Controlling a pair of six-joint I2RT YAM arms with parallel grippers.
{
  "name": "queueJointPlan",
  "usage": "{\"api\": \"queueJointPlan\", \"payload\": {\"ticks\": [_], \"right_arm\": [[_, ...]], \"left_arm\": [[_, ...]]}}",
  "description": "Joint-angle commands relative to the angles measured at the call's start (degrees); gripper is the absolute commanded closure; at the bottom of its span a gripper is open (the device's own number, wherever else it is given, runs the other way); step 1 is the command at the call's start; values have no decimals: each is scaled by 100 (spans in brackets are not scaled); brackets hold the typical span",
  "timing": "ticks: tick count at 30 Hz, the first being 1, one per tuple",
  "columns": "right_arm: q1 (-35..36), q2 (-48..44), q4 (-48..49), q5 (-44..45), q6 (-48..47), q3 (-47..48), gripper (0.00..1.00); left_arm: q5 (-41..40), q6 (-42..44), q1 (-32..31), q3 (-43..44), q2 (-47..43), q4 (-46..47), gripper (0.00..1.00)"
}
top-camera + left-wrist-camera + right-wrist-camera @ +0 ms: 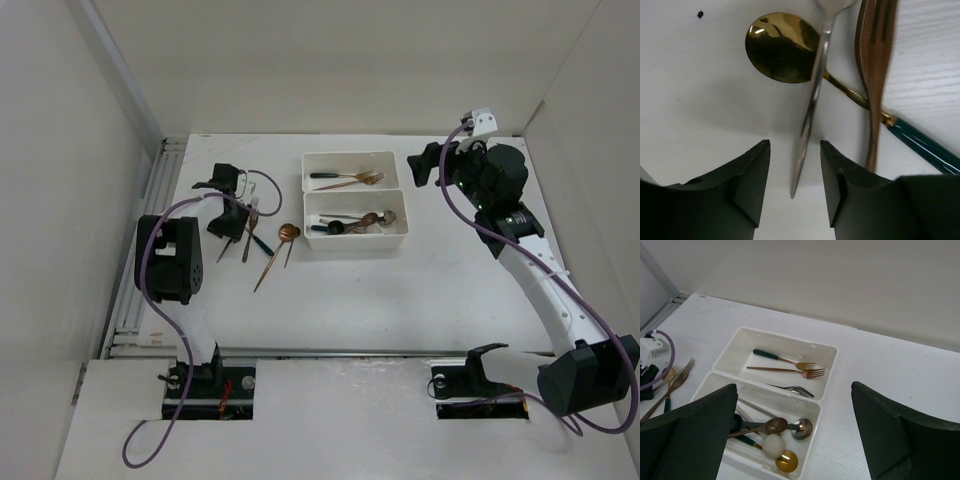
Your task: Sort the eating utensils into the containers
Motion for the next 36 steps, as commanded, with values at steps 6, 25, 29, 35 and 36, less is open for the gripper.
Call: {"api": "queueJointPlan", "payload": {"ticks": [6, 25, 29, 35, 36], "right_arm": [[103, -92, 186, 47, 75, 241, 0], [103, 486, 186, -32, 75, 619, 0], [155, 1153, -408, 774, 75, 899, 0], [-310, 2087, -1809, 908, 987, 1674, 0], [-519, 2157, -1809, 969, 1137, 1570, 0]], "left_arm": [[95, 240, 145, 281, 504, 89, 75], [790, 1593, -557, 2820, -490, -517, 100], [607, 1884, -1363, 3067, -218, 80, 100], [518, 2332, -2236, 3584, 485, 887, 100], [518, 2332, -2376, 3638, 721, 1038, 100]]}}
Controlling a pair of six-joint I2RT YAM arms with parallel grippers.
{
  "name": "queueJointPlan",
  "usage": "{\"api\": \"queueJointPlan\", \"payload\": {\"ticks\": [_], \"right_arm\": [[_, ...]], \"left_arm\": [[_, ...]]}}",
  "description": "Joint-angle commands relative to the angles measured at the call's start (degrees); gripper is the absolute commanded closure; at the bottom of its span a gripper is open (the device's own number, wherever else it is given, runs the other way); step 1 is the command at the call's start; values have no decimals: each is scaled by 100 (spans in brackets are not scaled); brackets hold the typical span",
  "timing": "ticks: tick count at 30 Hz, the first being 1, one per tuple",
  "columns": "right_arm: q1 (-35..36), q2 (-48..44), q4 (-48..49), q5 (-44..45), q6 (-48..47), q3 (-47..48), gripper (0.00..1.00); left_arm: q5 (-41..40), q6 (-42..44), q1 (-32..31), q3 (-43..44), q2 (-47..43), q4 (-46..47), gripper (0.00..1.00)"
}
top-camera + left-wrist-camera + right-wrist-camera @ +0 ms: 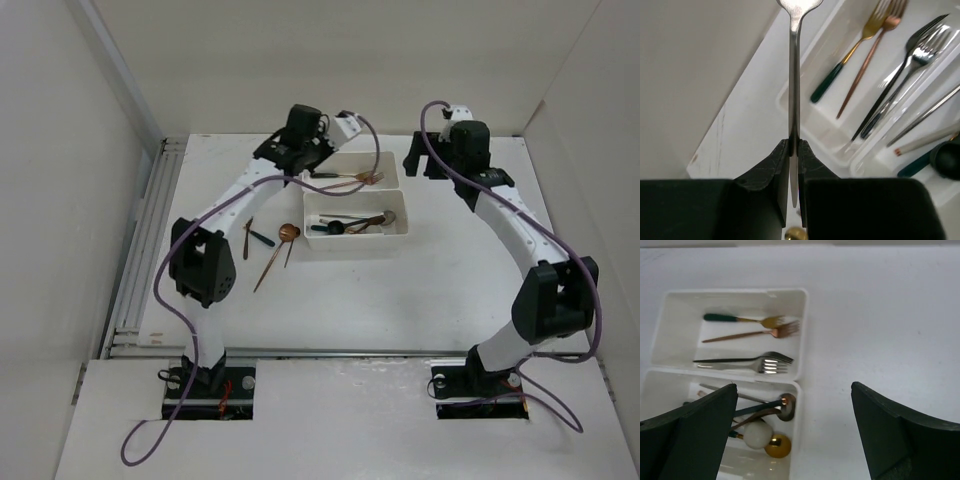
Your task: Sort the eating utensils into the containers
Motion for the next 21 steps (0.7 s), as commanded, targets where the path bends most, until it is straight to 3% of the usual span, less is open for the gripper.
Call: {"api": "queueJointPlan", "payload": {"ticks": [1, 10, 21], "right_arm": [[-484, 20, -528, 338, 780, -20, 0], [-916, 72, -476, 592, 1089, -504, 0], [-916, 195, -414, 593, 1036, -382, 0]], "left_arm": [[-22, 385, -246, 322, 539, 669, 100], [-514, 1176, -633, 341, 1428, 2208, 100], [-453, 1106, -686, 42, 1507, 2217, 100]]}}
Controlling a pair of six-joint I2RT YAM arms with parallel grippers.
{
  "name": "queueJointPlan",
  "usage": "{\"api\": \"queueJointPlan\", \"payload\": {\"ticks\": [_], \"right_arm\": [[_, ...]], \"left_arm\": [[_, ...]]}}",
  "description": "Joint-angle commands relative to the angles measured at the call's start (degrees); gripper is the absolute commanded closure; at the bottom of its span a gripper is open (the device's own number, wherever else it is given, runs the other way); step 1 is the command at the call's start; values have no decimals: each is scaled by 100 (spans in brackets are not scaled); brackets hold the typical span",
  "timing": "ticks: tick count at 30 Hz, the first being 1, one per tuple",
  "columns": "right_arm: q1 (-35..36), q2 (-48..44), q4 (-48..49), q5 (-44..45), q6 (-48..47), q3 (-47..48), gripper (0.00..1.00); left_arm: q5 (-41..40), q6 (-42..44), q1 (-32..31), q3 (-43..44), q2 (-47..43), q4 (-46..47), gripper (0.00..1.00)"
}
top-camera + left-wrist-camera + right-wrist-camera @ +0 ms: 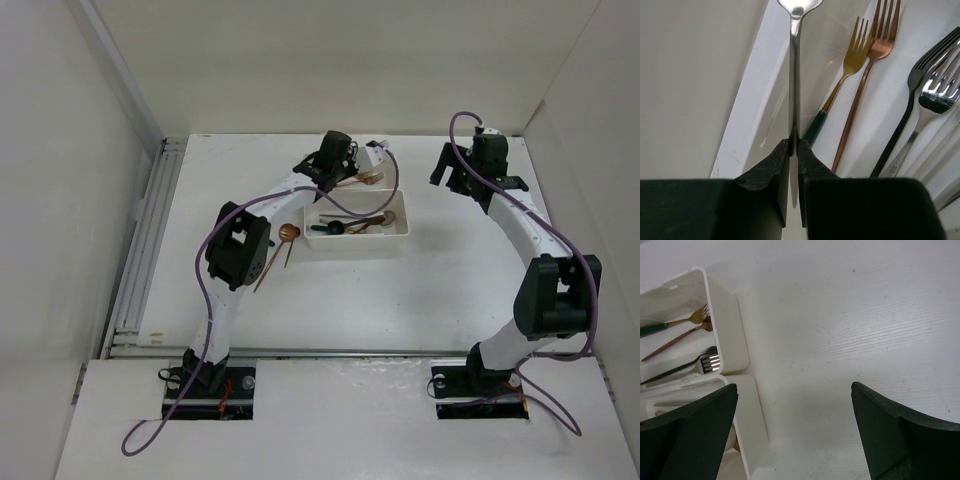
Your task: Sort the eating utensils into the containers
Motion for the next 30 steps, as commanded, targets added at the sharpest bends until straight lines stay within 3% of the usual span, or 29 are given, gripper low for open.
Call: {"api": "queueJointPlan", "payload": {"ticks": [1, 6, 8, 9, 10, 11, 16, 19, 23, 25, 30], "right_arm": [[31, 25, 145, 99, 79, 152, 0], [31, 25, 93, 99, 79, 213, 0], [31, 25, 93, 99, 79, 213, 0], [31, 25, 93, 47, 79, 213, 0], [31, -27, 93, 46, 79, 213, 0], [31, -28, 93, -15, 79, 213, 0], [31, -28, 93, -164, 26, 213, 0], [31, -80, 145, -278, 79, 213, 0], [31, -81, 198, -419, 184, 161, 0], [31, -81, 198, -481, 236, 161, 0], [31, -133, 137, -534, 289, 161, 0]], "left_arm": [[-44, 57, -45, -109, -298, 325, 100], [-105, -48, -45, -127, -298, 88, 97], [-263, -276, -45, -22, -298, -35, 59], [-359, -417, -45, 162, -359, -88, 45], [-526, -583, -45, 294, -360, -271, 17], [-579, -985, -45, 452, -438, -395, 0], [-896, -3156, 437, 1192, -1026, -1195, 0], [-1142, -4333, 938, 903, -1545, -2064, 15], [-932, -4794, 1676, -1112, -2265, -2514, 32], [-809, -4848, 1992, -1714, -2565, -2576, 43], [-431, -4848, 2213, -3138, -2812, -2690, 52]]}}
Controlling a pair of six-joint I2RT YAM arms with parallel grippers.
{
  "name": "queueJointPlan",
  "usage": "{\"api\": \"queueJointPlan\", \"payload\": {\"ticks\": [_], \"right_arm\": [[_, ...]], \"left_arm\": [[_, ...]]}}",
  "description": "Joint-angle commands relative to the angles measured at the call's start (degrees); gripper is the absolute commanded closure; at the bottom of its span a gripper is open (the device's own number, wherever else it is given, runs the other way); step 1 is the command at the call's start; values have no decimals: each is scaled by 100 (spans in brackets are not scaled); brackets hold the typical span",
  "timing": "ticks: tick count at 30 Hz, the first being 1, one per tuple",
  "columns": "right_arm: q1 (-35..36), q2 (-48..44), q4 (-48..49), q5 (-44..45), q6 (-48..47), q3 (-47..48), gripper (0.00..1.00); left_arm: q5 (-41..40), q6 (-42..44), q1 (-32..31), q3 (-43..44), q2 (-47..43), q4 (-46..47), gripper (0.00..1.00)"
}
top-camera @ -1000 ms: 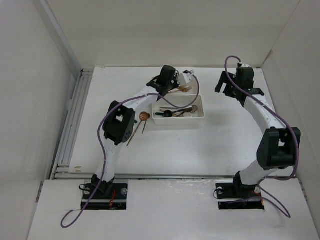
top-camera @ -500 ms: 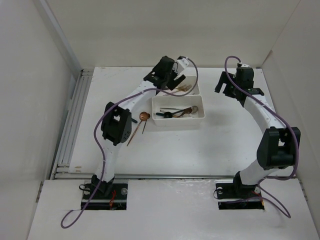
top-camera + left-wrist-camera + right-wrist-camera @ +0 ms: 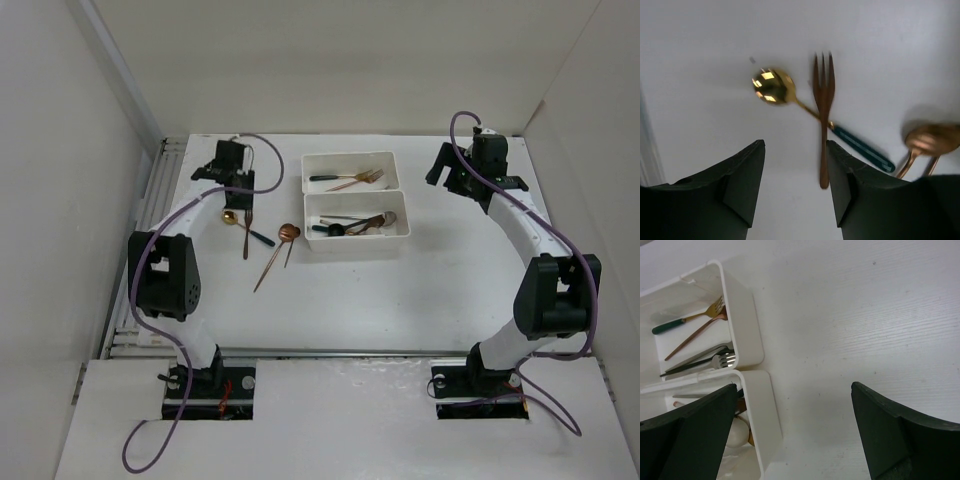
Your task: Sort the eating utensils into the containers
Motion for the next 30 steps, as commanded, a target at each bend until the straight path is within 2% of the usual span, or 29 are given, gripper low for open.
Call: {"api": "queueJointPlan", "payload": {"ticks": [1, 4, 9, 11, 15, 16, 20, 23, 27, 28, 30], "right_arm": [[31, -153, 137, -167, 137, 158, 0], [84, -214, 84, -167, 137, 158, 0], [84, -513, 31, -106, 137, -34, 0], [84, -670, 31, -26, 137, -105, 0], [84, -821, 31, 114, 84, -228, 0], [84, -821, -21, 175, 84, -228, 0], [84, -882, -22, 228, 84, -228, 0], [84, -882, 31, 228, 84, -228, 0], [84, -743, 162, 124, 84, -228, 0], [84, -646, 163, 123, 84, -167, 0], [84, -540, 233, 9, 84, -18, 0]], "left_arm": [[524, -277, -208, -732, -3, -369, 52], [578, -155, -208, -1136, 75, -141, 52], [429, -102, -77, -1321, 611, 106, 52], [376, -49, -15, -1322, 787, 176, 55], [586, -49, 107, -1191, 1271, 72, 86], [639, -49, 108, -1190, 1271, 71, 100], [771, 82, 161, -1120, 982, -70, 100], [850, 380, 161, -665, 534, -368, 100], [921, 793, 21, 652, 304, -483, 100], [834, 943, -102, 1186, 252, -343, 100], [456, 1390, -576, 1559, 304, -45, 100]]}}
